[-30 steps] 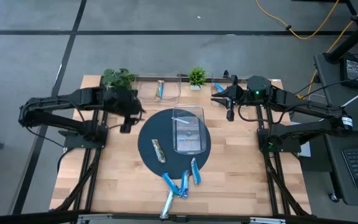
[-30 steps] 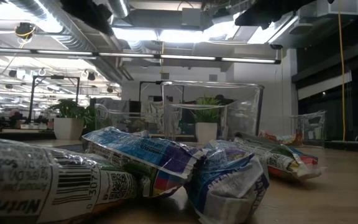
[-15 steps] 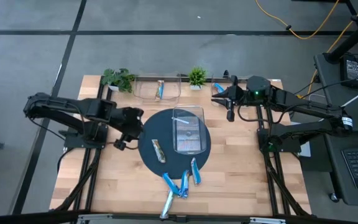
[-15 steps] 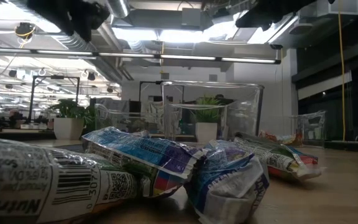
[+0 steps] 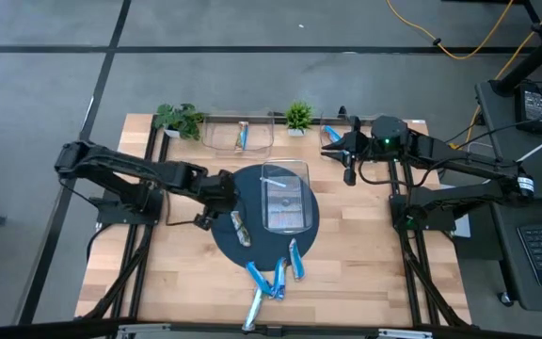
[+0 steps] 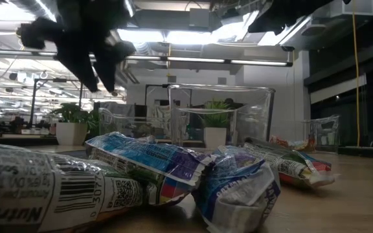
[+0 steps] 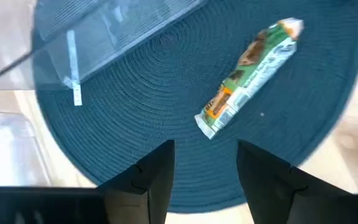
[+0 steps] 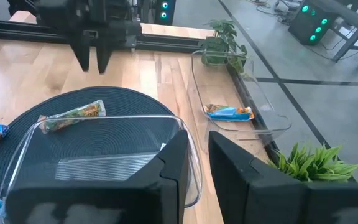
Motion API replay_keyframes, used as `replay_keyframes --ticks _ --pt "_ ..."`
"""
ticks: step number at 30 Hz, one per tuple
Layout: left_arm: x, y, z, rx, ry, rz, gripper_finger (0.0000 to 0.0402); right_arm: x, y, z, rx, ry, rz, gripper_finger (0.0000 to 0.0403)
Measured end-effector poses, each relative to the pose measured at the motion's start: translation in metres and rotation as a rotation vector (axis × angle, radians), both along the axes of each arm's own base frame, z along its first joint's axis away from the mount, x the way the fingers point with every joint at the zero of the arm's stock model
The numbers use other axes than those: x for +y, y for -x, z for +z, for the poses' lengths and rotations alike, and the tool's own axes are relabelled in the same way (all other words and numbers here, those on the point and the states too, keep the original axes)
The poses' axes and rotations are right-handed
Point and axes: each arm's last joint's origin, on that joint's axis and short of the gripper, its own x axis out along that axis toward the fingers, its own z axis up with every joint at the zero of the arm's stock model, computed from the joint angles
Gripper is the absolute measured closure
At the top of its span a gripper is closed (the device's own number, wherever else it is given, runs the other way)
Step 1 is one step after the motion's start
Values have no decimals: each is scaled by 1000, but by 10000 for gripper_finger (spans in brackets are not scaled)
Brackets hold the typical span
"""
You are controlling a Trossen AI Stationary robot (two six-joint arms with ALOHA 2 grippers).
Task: Pick and place Granola Bars by type
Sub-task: Put the yellow granola bar into the top left transparent bin
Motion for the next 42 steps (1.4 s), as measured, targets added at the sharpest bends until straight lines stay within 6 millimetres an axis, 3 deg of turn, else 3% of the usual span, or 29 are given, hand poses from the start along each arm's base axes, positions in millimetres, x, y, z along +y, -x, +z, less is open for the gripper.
replay_keyframes --ticks 9,16,23,29,39,42 --pt "-1 -25 -42 131 56 75 202 0 0 -1 13 -1 2 335" --pt "-2 -36 -59 146 75 126 169 1 2 -4 42 -3 5 335" --pt "-2 -41 -72 180 79 151 177 0 2 -4 46 17 14 335" --pt "-2 -41 -74 186 83 164 222 0 2 -4 45 15 13 335" --pt "-2 -40 -74 196 91 193 380 0 2 -4 45 14 12 335" --pt "-2 -37 -70 206 95 214 395 0 2 -4 44 14 12 335"
